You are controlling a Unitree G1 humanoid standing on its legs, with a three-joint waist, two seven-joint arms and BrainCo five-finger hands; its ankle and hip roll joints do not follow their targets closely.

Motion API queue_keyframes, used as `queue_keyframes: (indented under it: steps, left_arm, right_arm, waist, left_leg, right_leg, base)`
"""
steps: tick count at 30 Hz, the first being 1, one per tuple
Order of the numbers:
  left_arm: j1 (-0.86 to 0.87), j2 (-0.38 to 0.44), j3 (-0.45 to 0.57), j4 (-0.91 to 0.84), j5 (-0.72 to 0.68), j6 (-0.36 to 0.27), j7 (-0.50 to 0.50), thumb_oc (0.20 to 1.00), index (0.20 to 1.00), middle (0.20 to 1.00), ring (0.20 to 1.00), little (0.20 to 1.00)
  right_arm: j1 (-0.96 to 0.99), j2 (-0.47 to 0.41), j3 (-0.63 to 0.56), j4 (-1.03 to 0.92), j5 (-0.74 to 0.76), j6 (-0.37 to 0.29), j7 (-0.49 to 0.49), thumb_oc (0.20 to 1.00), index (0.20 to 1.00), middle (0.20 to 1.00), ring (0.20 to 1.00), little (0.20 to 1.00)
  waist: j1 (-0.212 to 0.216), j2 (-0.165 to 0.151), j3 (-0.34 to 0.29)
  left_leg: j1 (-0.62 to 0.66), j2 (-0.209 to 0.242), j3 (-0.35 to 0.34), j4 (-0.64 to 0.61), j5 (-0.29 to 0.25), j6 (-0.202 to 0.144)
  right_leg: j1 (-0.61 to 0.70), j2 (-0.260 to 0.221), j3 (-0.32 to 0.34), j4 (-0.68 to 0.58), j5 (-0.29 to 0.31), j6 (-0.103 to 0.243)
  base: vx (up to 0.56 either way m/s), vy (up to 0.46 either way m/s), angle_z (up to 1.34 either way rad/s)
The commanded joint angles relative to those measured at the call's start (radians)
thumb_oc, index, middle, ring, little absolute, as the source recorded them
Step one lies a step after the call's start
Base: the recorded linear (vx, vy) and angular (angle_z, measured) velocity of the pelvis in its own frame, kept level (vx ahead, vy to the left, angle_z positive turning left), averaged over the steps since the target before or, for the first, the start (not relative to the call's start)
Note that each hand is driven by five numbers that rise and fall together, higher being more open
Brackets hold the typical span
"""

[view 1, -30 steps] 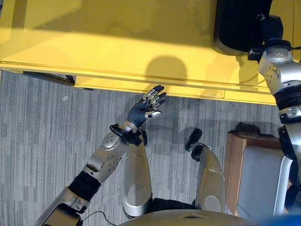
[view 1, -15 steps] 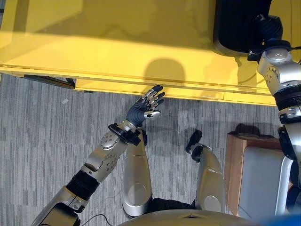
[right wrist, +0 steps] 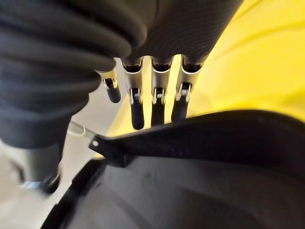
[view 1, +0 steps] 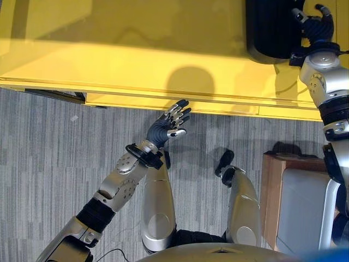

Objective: Move parts from the plastic box to the shelf.

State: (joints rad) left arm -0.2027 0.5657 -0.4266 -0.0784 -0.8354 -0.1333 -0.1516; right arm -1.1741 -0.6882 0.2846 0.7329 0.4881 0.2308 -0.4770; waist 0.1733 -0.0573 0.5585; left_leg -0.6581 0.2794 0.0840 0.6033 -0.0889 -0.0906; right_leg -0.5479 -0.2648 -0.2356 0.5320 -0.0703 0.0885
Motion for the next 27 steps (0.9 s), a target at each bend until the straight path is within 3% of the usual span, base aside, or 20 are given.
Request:
queue_keyframes:
  steps: [1,9,12,16,18,23,27]
  left_arm:
    - [0.034,0.005,-0.008,-0.106,0.007,-0.022,-0.024,1.0,1.0,1.0,1.0,1.0]
    - [0.031,0.004,-0.017,-0.117,-0.003,-0.026,0.005,1.0,1.0,1.0,1.0,1.0]
    - [0.034,0.002,-0.023,-0.119,-0.001,-0.034,0.006,1.0,1.0,1.0,1.0,1.0]
    - [0.057,-0.006,-0.009,-0.129,0.01,-0.067,0.015,1.0,1.0,1.0,1.0,1.0]
    - [0.078,-0.017,0.011,-0.136,0.0,-0.081,-0.001,1.0,1.0,1.0,1.0,1.0]
    - [0.135,-0.062,0.057,-0.154,0.039,-0.092,-0.028,1.0,1.0,1.0,1.0,1.0]
    - [0.186,-0.128,0.097,-0.146,0.064,-0.118,-0.02,1.0,1.0,1.0,1.0,1.0]
  right_arm:
    - [-0.066,-0.086,-0.013,0.009,0.022,-0.061,-0.075,1.0,1.0,1.0,1.0,1.0]
    - [-0.066,-0.075,-0.052,-0.015,0.057,-0.13,-0.191,1.0,1.0,1.0,1.0,1.0]
    - [-0.062,-0.063,-0.078,-0.037,0.109,-0.203,-0.202,1.0,1.0,1.0,1.0,1.0]
    - [-0.016,-0.058,-0.147,-0.2,0.056,-0.276,-0.229,1.0,1.0,1.0,1.0,1.0]
    - [0.046,-0.063,-0.19,-0.336,0.034,-0.276,-0.234,1.0,1.0,1.0,1.0,1.0]
    - [0.302,-0.007,-0.306,-0.635,0.072,-0.248,-0.17,1.0,1.0,1.0,1.0,1.0]
    - [0.625,0.143,-0.338,-0.858,0.084,-0.319,-0.022,1.0,1.0,1.0,1.0,1.0]
  waist:
    - [0.028,-0.008,-0.039]
    - [0.024,-0.001,-0.039]
    - [0.022,0.004,-0.039]
    - [0.011,0.015,-0.039]
    - [0.0,0.017,-0.039]
    - [-0.035,0.02,-0.039]
    - [-0.09,0.024,-0.039]
  left_leg:
    - [0.055,-0.092,-0.021,-0.119,0.007,0.044]
    - [0.067,-0.096,-0.014,-0.12,0.0,0.047]
    - [0.077,-0.099,-0.011,-0.126,-0.001,0.048]
    - [0.102,-0.099,0.005,-0.158,0.028,0.053]
    - [0.127,-0.101,0.015,-0.177,0.032,0.054]
    - [0.203,-0.109,0.034,-0.228,0.041,0.054]
    - [0.33,-0.109,0.069,-0.329,0.068,0.05]
  right_leg:
    - [-0.003,0.118,-0.053,0.231,-0.189,-0.069]
    - [0.005,0.117,-0.048,0.23,-0.193,-0.069]
    - [0.012,0.12,-0.044,0.227,-0.196,-0.069]
    - [0.028,0.127,-0.048,0.201,-0.178,-0.081]
    - [0.046,0.128,-0.043,0.186,-0.177,-0.079]
    - [0.106,0.137,-0.021,0.125,-0.164,-0.072]
    - [0.213,0.149,0.019,0.006,-0.132,-0.059]
  base:
    - [0.0,0.0,0.0]
    - [0.0,0.0,0.0]
    - [0.0,0.0,0.0]
    - [-0.05,0.052,-0.04]
    - [0.01,0.046,-0.04]
    - [0.01,0.045,-0.01]
    - [0.03,0.137,-0.07]
